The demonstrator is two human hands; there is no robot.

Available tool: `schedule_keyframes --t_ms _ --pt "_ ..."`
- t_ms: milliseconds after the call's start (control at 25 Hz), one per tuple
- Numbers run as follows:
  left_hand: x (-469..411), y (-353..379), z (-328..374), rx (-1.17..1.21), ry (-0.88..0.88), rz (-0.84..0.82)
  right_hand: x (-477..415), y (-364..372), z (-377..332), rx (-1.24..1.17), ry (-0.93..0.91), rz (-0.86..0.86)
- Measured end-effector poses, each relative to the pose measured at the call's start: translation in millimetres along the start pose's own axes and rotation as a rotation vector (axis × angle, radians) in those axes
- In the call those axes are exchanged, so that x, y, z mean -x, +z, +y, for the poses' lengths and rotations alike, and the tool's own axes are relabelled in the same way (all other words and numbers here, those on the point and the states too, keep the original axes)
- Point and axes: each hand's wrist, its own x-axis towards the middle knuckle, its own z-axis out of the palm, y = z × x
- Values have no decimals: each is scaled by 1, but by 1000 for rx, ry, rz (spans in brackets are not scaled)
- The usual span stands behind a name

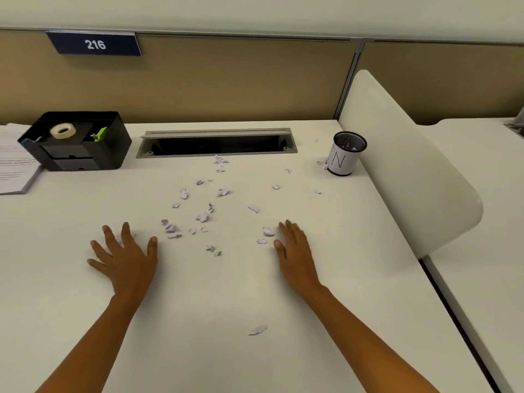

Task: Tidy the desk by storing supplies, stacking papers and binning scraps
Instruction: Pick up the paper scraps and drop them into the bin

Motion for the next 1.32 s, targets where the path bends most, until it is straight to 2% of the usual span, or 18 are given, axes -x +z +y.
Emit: schedule_keyframes --t_ms 80,160,360,520,720,920,1040,1120,1200,1320 --pt "0 0 -7 24 -35 -53 0 19 -22 23 -77 -53" --pt "2 2 -9 23 18 -102 1 33 -41 34 -167 -107" --pt "15 8 2 65 387 -183 19 58 -64 130 -341 -255" --pt "36 13 19 93 574 -255 43 50 -54 236 -503 -343" --pt "32 17 25 186 613 -275 78 15 -36 180 -449 -420" --pt "23 22 44 33 606 -342 101 -10 -31 291 -480 -581" --pt "32 21 56 37 585 -357 112 -14 -25 345 -529 -489" --pt "44 14 62 144 542 -381 122 -11 -26 409 -552 -371" --pt "52 4 68 324 420 -420 129 -7 -29 520 -551 -261" --pt "50 0 70 406 386 -331 132 -3 -30 548 -569 -138"
